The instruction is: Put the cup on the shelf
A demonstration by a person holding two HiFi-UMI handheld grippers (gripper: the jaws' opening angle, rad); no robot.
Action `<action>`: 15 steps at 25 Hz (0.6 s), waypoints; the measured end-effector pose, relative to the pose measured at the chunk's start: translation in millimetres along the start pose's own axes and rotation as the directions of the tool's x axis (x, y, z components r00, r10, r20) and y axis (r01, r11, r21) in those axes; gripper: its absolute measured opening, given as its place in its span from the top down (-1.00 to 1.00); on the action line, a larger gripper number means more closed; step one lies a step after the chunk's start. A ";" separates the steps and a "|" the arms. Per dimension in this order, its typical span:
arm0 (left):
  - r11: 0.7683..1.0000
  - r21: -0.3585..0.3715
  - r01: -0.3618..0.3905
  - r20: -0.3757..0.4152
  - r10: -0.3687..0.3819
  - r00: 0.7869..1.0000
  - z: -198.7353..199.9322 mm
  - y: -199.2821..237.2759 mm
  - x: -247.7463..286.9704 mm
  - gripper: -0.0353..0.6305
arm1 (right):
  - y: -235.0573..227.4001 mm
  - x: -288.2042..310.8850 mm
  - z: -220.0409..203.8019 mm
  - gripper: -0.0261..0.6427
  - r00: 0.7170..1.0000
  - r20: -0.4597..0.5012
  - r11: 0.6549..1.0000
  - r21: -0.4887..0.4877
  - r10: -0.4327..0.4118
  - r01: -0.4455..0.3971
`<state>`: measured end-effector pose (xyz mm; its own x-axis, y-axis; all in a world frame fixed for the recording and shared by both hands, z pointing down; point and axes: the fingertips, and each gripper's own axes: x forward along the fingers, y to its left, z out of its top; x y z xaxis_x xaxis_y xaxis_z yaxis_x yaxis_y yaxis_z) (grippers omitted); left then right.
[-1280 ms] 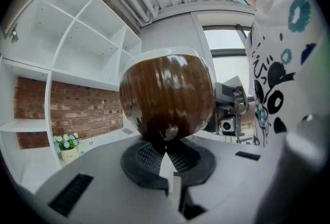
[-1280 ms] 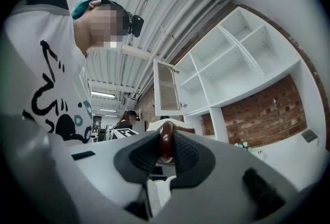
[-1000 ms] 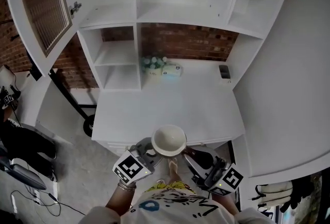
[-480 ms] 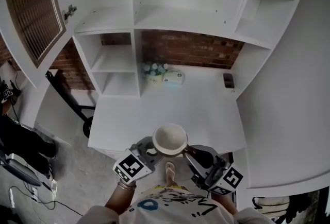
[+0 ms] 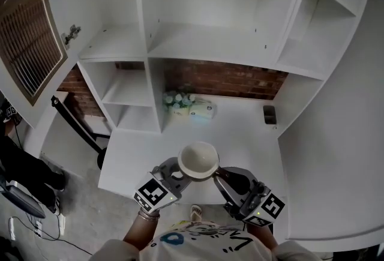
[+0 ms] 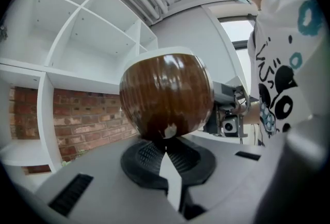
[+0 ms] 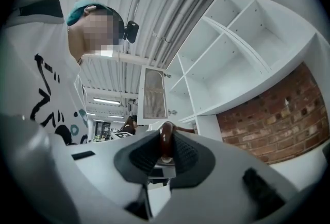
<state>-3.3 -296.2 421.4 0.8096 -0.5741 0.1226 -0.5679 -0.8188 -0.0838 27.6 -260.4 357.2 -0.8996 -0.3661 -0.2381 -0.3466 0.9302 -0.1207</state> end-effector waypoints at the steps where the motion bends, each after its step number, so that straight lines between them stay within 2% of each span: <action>1: 1.000 0.007 -0.004 0.003 0.004 1.000 3.3 5.1 5.4 0.85 | -7.7 0.9 3.4 0.75 1.000 0.007 1.000 0.006 0.003 -0.003; 15: 0.989 0.109 -0.103 0.073 0.096 0.993 52.8 70.0 59.8 0.85 | -82.9 22.7 50.8 0.75 0.995 0.079 0.997 -0.051 0.056 -0.052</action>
<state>13.2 -388.0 370.7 0.7602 -0.6483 0.0419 -0.6288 -0.7505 -0.2035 49.4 -347.1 312.8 -0.8938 -0.3145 -0.3197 -0.3124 0.9481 -0.0592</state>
